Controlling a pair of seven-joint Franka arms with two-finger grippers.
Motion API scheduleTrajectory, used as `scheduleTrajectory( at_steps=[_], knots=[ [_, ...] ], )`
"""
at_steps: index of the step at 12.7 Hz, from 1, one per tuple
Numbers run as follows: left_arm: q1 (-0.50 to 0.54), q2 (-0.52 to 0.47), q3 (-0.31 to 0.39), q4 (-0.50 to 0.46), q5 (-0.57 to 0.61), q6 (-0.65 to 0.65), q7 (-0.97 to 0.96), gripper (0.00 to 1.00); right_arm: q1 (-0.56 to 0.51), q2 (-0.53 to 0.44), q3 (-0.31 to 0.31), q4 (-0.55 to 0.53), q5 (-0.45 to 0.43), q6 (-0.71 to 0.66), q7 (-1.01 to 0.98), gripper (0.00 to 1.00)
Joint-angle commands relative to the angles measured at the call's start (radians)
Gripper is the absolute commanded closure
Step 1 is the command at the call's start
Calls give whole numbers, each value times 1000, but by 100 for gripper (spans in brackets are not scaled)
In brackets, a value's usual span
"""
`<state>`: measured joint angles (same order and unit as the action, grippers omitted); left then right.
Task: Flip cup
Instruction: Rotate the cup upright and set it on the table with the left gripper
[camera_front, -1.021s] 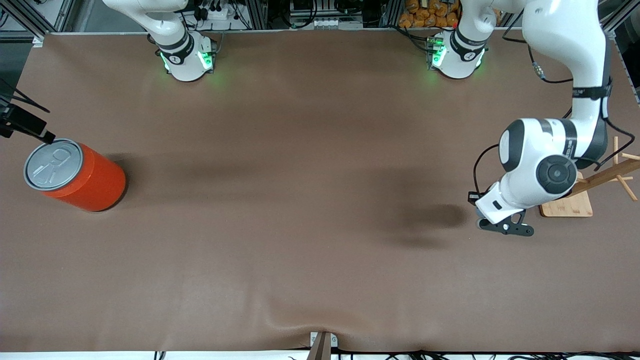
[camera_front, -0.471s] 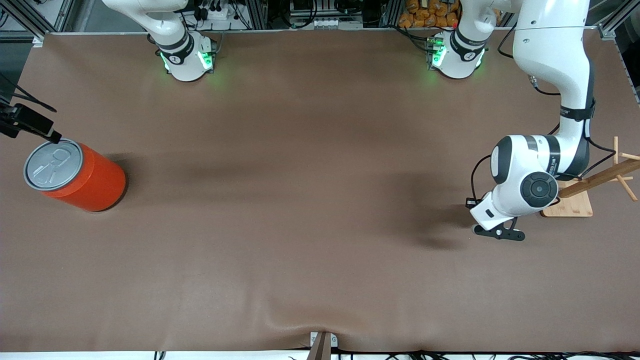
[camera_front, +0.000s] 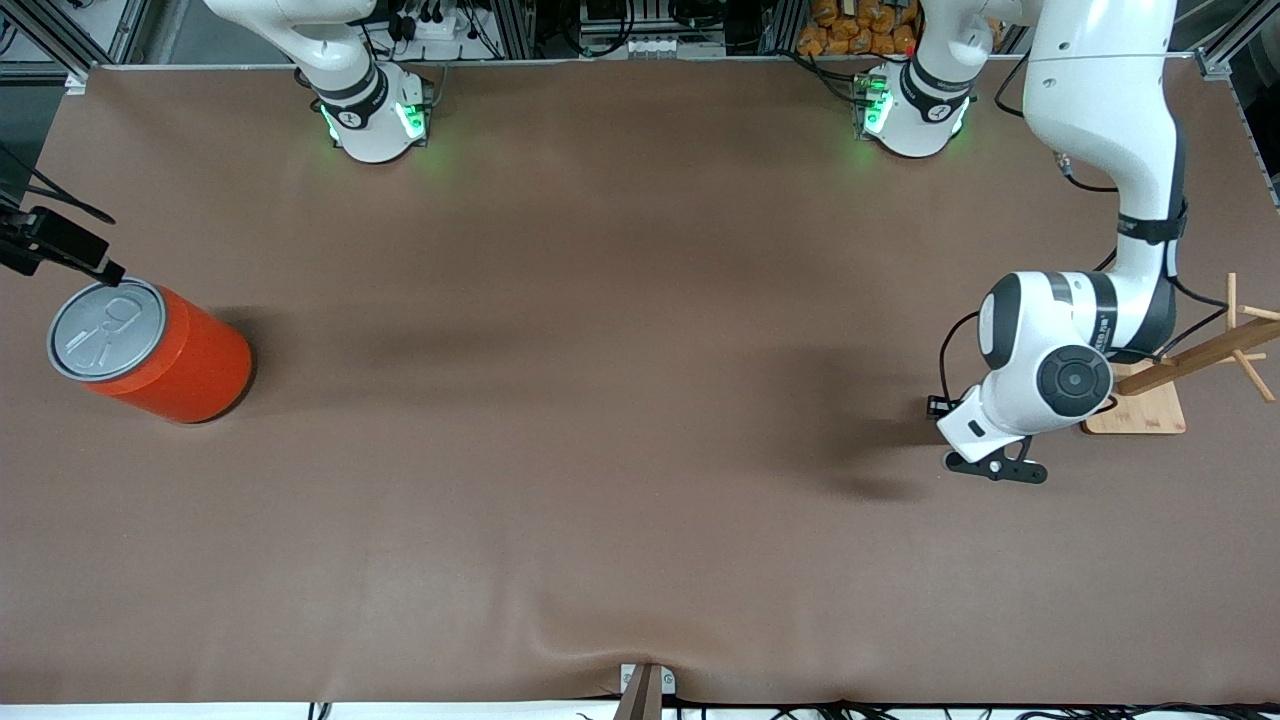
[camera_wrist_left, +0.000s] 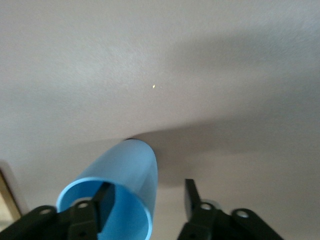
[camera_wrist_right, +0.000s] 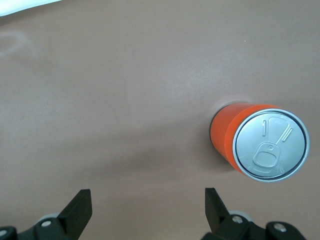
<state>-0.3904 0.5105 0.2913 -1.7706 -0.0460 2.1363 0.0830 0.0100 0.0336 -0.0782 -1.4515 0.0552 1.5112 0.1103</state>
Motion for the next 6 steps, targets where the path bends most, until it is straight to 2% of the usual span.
scheduleTrajectory(
  at_steps=[1,6],
  knots=[
    [1,-128,0,-3,18,-87,-20,0,10,11,-6,25,-15,-19,3,0],
    [22,-371,5,16,25,-228,-57,0,11,11,-5,25,-37,-31,3,0]
  ],
)
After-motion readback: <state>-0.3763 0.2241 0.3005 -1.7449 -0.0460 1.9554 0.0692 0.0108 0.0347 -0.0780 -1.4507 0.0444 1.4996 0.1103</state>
